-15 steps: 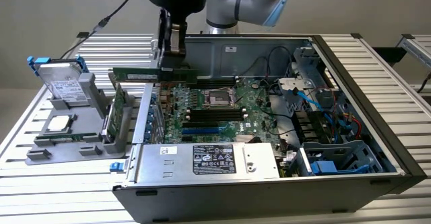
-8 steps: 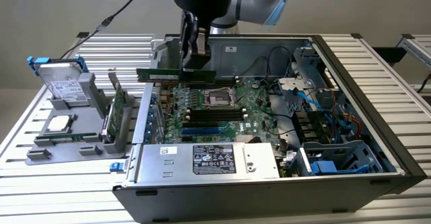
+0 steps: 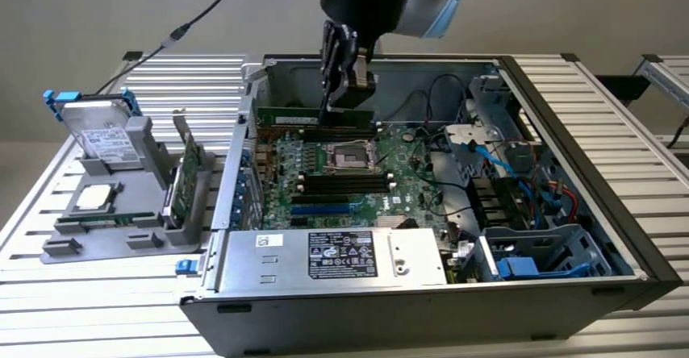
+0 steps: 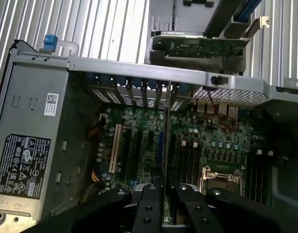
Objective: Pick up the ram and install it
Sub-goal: 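Pick up the ram and move it above insertion slot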
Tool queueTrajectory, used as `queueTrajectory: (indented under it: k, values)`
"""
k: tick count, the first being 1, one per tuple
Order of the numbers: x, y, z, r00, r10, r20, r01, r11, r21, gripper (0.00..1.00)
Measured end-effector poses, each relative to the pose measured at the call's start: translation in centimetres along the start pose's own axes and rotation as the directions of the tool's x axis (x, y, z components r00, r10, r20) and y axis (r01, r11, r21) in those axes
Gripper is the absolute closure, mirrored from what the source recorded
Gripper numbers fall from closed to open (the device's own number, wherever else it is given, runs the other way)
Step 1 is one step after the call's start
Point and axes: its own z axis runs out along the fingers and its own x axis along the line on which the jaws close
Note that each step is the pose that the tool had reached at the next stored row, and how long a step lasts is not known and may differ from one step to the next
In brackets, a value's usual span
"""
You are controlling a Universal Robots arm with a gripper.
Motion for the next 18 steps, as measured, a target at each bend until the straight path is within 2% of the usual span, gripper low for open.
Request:
queueTrajectory:
  k: [7, 10, 13, 15, 16, 18]
  values:
    - [-0.6, -2.62, 0.70, 1.0000, 0.000, 0.0004, 0.000, 1.0000, 0.0000, 0.85]
    - [-0.8, -3.36, 1.08, 1.0000, 0.000, 0.0020, 0.000, 1.0000, 0.0002, 0.85]
    - [-1.0, -3.74, 1.37, 1.0000, 0.000, 0.0043, 0.000, 1.0000, 0.0004, 0.85]
    - [-1.1, -3.86, 1.47, 1.0000, 0.005, 0.0081, -0.005, 1.0000, 0.0007, 0.85]
    - [-1.1, -4.12, 1.70, 0.9994, 0.027, 0.0217, -0.027, 0.9996, 0.0017, 0.85]
    - [-1.1, -4.16, 1.75, 0.9992, 0.031, 0.0243, -0.031, 0.9995, 0.0033, 0.85]
